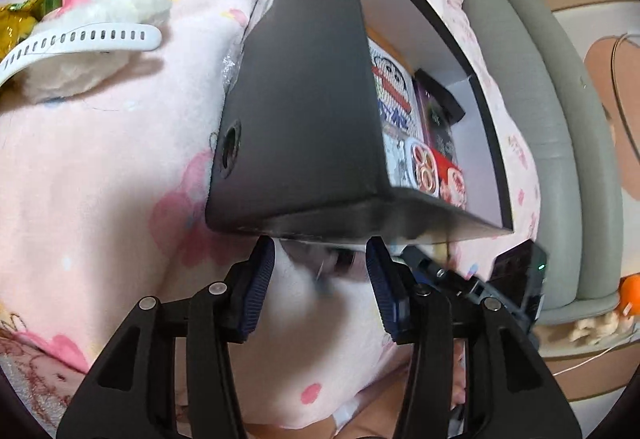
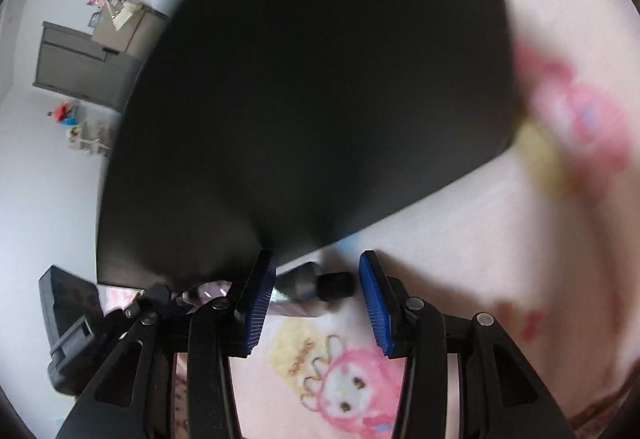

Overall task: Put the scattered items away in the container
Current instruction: 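Move the held tube over the open black box, then lower the tube into the box and open the right gripper, then move the right gripper back to the items on the bedsheet, then grasp the white watch strap with the right gripper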

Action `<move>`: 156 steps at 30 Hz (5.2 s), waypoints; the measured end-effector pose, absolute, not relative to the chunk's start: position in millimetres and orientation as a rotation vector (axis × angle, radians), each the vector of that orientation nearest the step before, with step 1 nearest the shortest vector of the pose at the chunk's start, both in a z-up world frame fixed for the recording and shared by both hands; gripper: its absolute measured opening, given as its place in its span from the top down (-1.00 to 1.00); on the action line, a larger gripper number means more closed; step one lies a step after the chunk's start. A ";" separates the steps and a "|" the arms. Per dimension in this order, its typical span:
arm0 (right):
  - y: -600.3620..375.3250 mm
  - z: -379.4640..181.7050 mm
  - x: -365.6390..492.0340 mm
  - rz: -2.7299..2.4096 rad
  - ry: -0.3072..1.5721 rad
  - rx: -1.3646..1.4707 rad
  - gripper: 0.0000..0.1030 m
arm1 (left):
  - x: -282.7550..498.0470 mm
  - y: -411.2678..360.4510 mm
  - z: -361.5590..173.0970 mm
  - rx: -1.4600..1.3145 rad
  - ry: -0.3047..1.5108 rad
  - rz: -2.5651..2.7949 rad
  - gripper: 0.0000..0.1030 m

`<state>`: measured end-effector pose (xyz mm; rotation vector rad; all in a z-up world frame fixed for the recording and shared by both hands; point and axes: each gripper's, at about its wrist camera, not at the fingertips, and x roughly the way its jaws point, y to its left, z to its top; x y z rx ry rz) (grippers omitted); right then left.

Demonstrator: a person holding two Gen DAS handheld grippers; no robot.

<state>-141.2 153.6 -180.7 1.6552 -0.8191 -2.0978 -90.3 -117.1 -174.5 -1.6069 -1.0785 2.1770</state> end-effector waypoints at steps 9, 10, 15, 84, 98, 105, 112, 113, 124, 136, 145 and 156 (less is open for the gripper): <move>131.0 -180.3 -130.8 -2.057 -0.705 1.670 0.24 | -96.4 -99.1 -201.9 -1.771 -0.991 2.120 0.04; 129.4 -180.6 -131.3 -2.058 -0.704 1.669 0.24 | -96.9 -95.5 -202.1 -1.781 -0.954 2.136 0.04; 115.6 -174.1 -130.0 -2.060 -0.650 1.637 0.20 | -96.4 -83.2 -196.1 -1.730 -0.852 2.146 0.10; 126.0 -108.1 -339.4 -2.068 -0.196 1.642 0.19 | -309.9 -61.6 -143.5 -1.694 -0.629 2.288 0.21; 131.7 -6.9 -222.2 -2.376 -0.090 1.339 0.17 | -208.6 -45.4 -51.3 -1.339 -0.524 2.360 0.05; 126.9 21.3 -135.5 -2.393 -0.015 1.246 0.17 | -126.8 -46.2 -25.1 -1.308 -0.501 2.373 0.05; 96.2 24.0 -76.2 -2.368 0.046 1.215 0.17 | -60.9 -71.0 -20.3 -1.362 -0.550 2.463 0.05; 90.8 20.8 -72.4 -2.353 0.034 1.217 0.17 | -52.0 -75.7 -19.9 -1.367 -0.544 2.489 0.06; -11.6 -14.9 -56.1 -2.042 0.001 1.298 0.19 | 4.3 -172.6 -37.6 -1.421 -0.752 2.623 -0.01; -98.6 -70.9 -97.4 -1.857 -0.038 1.485 0.18 | 24.0 -289.5 -122.3 -1.549 -1.219 2.643 0.00; -126.6 -117.5 -143.2 -1.867 -0.108 1.608 0.18 | 22.9 -358.9 -167.2 -1.406 -1.639 2.596 0.00; -144.4 -139.3 -157.4 -1.820 -0.230 1.596 0.31 | 14.1 -363.5 -189.1 -1.378 -1.764 2.409 0.00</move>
